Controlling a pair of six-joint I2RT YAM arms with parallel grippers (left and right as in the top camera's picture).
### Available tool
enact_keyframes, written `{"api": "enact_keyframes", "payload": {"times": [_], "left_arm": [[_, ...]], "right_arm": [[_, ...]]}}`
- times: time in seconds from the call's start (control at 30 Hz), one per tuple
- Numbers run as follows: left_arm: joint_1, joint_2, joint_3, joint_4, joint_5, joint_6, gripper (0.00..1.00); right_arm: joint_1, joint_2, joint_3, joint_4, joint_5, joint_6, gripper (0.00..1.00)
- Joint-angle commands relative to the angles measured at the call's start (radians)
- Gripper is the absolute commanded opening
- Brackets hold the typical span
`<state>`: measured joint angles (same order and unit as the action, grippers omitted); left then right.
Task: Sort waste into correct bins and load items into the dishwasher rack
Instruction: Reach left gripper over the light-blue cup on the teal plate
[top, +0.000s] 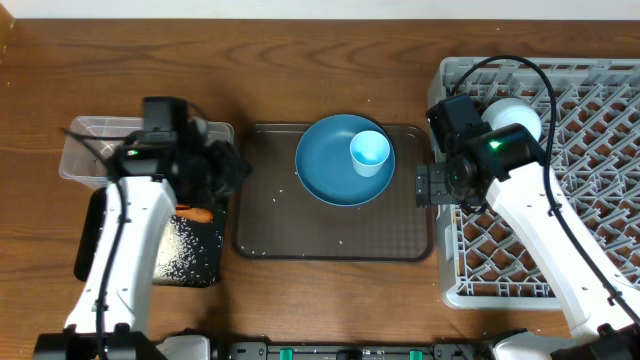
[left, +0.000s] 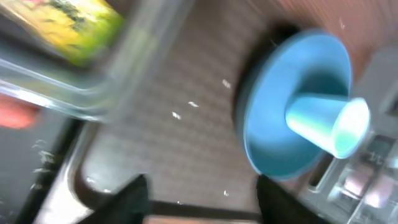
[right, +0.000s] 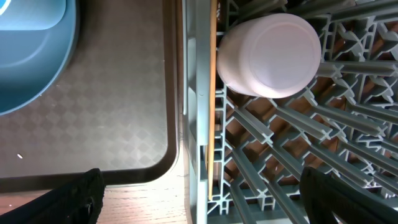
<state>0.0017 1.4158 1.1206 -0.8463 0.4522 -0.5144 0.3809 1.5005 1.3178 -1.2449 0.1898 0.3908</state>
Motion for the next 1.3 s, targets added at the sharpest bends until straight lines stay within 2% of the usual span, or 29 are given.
{"api": "enact_keyframes", "payload": {"times": [0.0,0.07,0.17,0.43,0.57,0.73,0.9,1.27], "left_arm": [[-0.103,0.002,-0.004,0.032,0.053,-0.007,0.44],[-0.167,0.002,-0.004,0.08,0.052,-0.039,0.41],[-0.267,0.002,-0.004,0.175,0.01,-0.106,0.41],[-0.535,0.003,-0.004,0.37,-0.282,-0.261,0.41],[-0.615,0.018,-0.004,0.468,-0.357,-0.292,0.42],[-0.66,0.084,-0.004,0.577,-0.368,-0.292,0.47],[-0.658,0.191,-0.004,0.624,-0.368,-0.314,0.5],[-0.659,0.324,-0.004,0.67,-0.42,-0.315,0.5]], "right_arm": [[-0.021,-0.01,-0.002,0.0,0.005,0.005,0.99],[-0.021,-0.01,-0.002,0.0,0.005,0.005,0.99],[-0.021,-0.01,-0.002,0.0,0.005,0.005,0.99],[-0.021,-0.01,-0.002,0.0,0.005,0.005,0.99],[-0.021,-0.01,-0.002,0.0,0.005,0.005,0.99],[-0.021,-0.01,-0.002,0.0,0.005,0.005,0.99],[-0.021,-0.01,-0.002,0.0,0.005,0.005,0.99],[-0.021,-0.01,-0.002,0.0,0.005,0.005,0.99]]}}
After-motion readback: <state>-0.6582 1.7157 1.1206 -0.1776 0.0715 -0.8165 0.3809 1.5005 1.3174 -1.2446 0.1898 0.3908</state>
